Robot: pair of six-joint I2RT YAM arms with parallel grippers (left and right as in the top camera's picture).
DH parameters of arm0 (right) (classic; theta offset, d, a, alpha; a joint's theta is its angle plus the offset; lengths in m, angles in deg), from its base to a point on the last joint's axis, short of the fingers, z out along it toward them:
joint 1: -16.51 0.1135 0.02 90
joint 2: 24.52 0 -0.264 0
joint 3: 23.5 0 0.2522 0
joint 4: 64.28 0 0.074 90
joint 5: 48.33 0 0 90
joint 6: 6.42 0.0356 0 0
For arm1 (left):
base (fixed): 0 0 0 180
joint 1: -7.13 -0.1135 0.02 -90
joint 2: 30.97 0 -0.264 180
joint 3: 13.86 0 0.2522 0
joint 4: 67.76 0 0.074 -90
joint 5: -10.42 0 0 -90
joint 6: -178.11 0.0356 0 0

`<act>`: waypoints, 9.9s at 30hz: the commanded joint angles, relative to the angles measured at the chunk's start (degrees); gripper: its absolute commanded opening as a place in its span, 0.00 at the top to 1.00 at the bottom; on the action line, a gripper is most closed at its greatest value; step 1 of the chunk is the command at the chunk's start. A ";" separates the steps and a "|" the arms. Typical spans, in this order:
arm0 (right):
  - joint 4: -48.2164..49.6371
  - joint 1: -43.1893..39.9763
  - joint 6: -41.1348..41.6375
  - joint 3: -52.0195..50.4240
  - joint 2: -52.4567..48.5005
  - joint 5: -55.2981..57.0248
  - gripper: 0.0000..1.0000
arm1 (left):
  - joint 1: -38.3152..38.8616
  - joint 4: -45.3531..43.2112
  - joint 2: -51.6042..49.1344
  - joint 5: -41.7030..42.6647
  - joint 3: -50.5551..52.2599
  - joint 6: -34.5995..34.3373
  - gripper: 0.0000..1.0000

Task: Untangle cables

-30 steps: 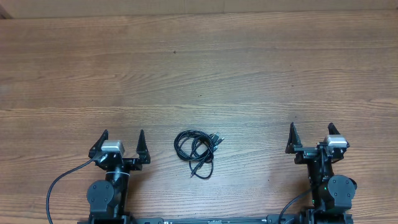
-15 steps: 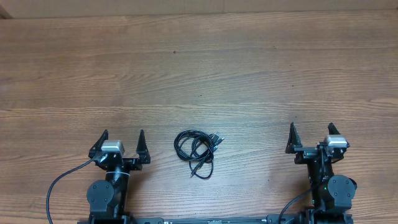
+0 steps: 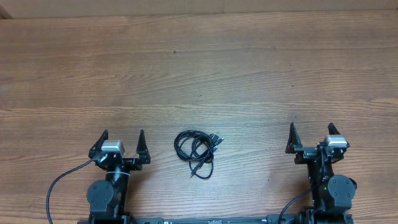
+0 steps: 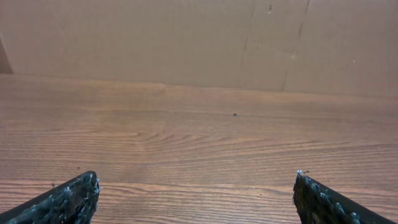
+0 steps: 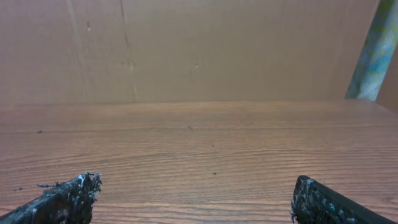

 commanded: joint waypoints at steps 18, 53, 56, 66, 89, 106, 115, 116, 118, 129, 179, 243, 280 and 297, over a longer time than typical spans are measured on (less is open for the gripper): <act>0.31 -0.42 0.22 -0.31 0.24 0.55 0.00 | 0.37 0.13 0.50 -0.37 0.20 1.57 0.00; 0.31 -0.42 0.22 -0.31 0.24 0.55 0.00 | 0.37 5.68 0.50 0.76 -4.55 1.57 0.00; 0.31 -0.42 0.22 -0.31 0.24 0.55 0.00 | 0.37 8.11 0.50 0.76 -5.95 1.57 0.00; 0.31 -0.42 0.22 -0.31 0.24 0.52 0.00 | 0.37 11.98 0.50 2.21 -8.50 2.29 0.00; 0.31 -0.42 0.22 -0.31 0.24 0.55 0.00 | 0.37 17.77 0.13 2.62 -12.31 4.20 0.00; 0.31 -0.42 0.22 -0.31 0.24 0.55 0.00 | 0.37 17.97 -23.89 2.69 -21.49 5.66 0.00; 0.31 -0.42 0.22 -0.31 0.24 0.55 0.00 | 0.39 19.91 -38.99 2.73 -27.91 5.66 0.00; 0.31 -0.42 0.20 -0.31 0.24 0.55 0.00 | 0.39 20.33 -40.57 2.73 -28.68 5.66 0.00; 0.31 -0.42 0.22 -0.31 0.24 0.55 0.00 | 0.39 21.14 -43.69 2.73 -30.16 5.66 0.00; 0.31 -0.42 0.22 -0.31 0.24 0.55 0.00 | 0.39 24.46 -55.28 2.71 -36.11 5.66 0.00; 0.31 -0.42 0.22 -0.31 0.24 0.55 0.00 | 10.93 21.44 -60.00 6.97 -37.70 11.02 0.00; 0.31 -0.42 0.22 -0.31 0.24 0.52 0.00 | 18.43 25.68 -72.17 4.81 -38.05 3.91 0.00; 0.31 -0.42 0.22 -0.31 0.24 0.55 0.00 | 18.43 23.76 -73.07 4.76 -38.05 4.13 0.00; 0.31 -0.39 0.22 -0.31 0.24 0.55 0.00 | 18.43 24.30 -73.07 4.81 -38.03 4.98 0.00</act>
